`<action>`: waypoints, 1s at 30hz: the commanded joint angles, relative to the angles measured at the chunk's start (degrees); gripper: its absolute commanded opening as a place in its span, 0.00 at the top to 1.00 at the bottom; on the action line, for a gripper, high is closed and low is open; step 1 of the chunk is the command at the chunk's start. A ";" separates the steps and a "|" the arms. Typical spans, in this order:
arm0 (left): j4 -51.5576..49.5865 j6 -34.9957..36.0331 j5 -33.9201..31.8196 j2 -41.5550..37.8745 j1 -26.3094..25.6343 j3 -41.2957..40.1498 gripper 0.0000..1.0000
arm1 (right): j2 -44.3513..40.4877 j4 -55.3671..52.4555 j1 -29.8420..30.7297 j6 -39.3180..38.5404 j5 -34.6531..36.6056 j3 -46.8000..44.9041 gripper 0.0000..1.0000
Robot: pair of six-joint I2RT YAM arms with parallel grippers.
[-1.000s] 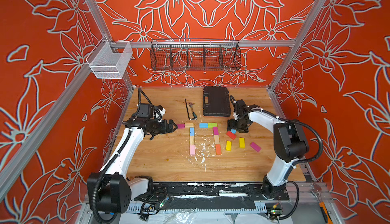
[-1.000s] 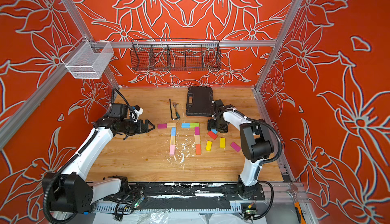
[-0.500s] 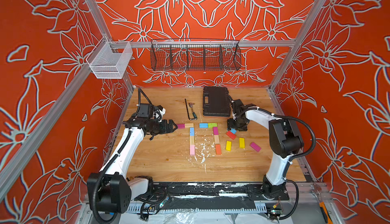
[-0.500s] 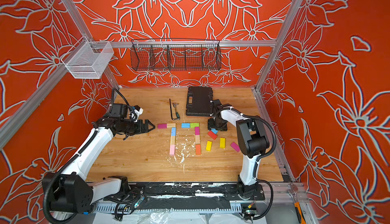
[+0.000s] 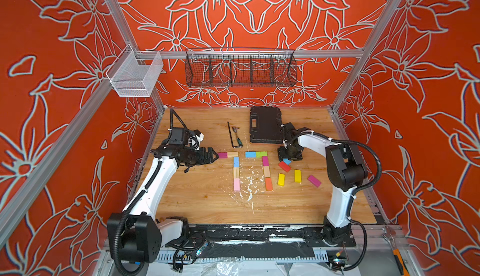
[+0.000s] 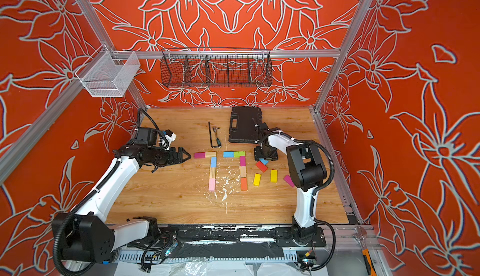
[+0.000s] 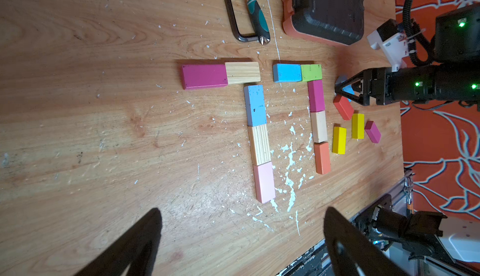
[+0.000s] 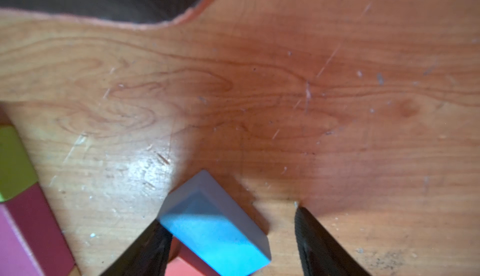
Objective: Assemble the number 7 with building blocks
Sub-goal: Pick up the building block from the center of the board.
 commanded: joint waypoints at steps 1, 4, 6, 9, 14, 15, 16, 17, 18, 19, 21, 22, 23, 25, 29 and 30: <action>0.46 0.87 2.05 -0.12 0.47 -0.45 0.06 | 0.77 -1.75 -0.09 -3.81 0.34 -0.76 0.34; 0.38 0.87 2.14 -0.23 0.47 -0.43 0.06 | 2.28 -1.19 -0.07 -6.47 -2.03 0.74 0.43; 0.37 0.96 1.97 -0.41 0.48 -0.52 0.06 | 3.37 -1.36 -0.09 -7.78 -2.97 1.76 0.47; 0.28 0.96 1.84 -0.45 0.47 -0.52 0.06 | 3.31 -1.31 -0.09 -8.61 -2.57 2.09 0.51; 0.37 0.87 2.08 -0.37 0.52 -0.52 0.06 | 0.81 -1.27 -0.09 -8.22 -0.28 2.28 0.62; 0.37 0.87 2.18 -0.38 0.54 -0.52 0.06 | 0.15 -1.35 -0.09 -7.71 -0.10 2.45 0.67; 0.37 0.88 2.19 -0.35 0.48 -0.52 0.06 | -0.43 -1.45 -0.09 -6.92 0.08 2.53 0.69; 0.46 0.79 2.19 -0.38 0.52 -0.45 0.06 | -0.98 -1.72 -0.09 -5.89 0.23 2.88 0.70; 0.38 0.79 2.11 -0.52 0.48 -0.43 0.06 | -1.68 -2.08 -0.09 -4.59 0.43 3.26 0.69; 0.37 0.75 2.02 -0.60 0.48 -0.51 0.06 | -2.43 -2.53 -0.09 -2.98 0.40 3.49 0.69; 0.37 0.70 1.86 -0.82 0.48 -0.52 0.06 | -4.49 -3.17 -0.26 2.45 -1.46 3.63 0.69; 0.42 0.66 1.77 -0.95 0.51 -0.60 0.06 | -5.67 -3.15 -0.35 5.18 -3.22 3.35 0.69; 0.39 0.63 1.67 -0.90 0.48 -0.52 0.06 | -7.14 -2.92 -0.44 9.16 -4.91 2.68 0.68; 0.31 0.46 1.49 -1.07 0.47 -0.52 0.06 | -10.45 0.37 -0.44 17.49 -10.70 -0.40 0.69; 0.23 0.26 1.07 -1.36 0.47 -0.52 0.06 | -15.99 14.62 -0.36 41.16 -22.23 -11.33 0.69; 0.20 0.28 1.05 -1.44 0.52 -0.48 0.06 | -17.29 19.44 -0.19 47.66 -23.53 -14.71 0.70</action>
